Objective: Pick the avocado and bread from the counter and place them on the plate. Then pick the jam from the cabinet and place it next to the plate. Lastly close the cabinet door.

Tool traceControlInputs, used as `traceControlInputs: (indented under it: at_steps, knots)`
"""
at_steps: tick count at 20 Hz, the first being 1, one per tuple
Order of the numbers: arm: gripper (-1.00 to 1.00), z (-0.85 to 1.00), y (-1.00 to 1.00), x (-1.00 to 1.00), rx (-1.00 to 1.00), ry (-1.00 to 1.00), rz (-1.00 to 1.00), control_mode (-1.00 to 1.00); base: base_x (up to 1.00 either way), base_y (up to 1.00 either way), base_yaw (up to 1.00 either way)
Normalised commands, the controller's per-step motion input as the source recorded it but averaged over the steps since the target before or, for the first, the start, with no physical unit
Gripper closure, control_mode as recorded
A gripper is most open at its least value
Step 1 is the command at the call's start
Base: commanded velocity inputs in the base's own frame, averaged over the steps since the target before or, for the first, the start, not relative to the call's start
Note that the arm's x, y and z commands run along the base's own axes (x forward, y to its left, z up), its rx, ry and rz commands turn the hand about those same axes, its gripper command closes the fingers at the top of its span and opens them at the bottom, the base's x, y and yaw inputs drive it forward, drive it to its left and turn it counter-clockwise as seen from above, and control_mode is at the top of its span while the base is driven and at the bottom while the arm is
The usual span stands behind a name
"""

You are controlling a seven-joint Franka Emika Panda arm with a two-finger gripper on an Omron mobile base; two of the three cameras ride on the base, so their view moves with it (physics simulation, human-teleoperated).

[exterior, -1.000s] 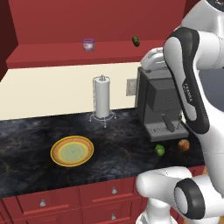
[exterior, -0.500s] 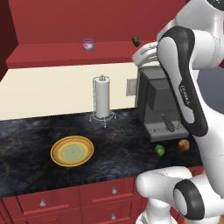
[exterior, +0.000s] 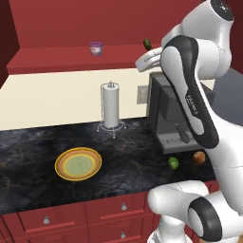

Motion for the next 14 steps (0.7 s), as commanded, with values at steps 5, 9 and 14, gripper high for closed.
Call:
traceControlInputs:
  at_steps: [5,9,14]
  knots:
    - [-1.00,0.00,0.17,0.27,0.00,-0.02,0.00,-1.00,0.00,0.00,0.00]
    - [-1.00,0.00,0.18,0.51,0.00,-0.02,0.00,-1.00,0.00,0.00,0.00]
    - [-1.00,0.00,0.26,0.54,0.00,-0.01,-0.02,-1.00,0.00,0.00,0.00]
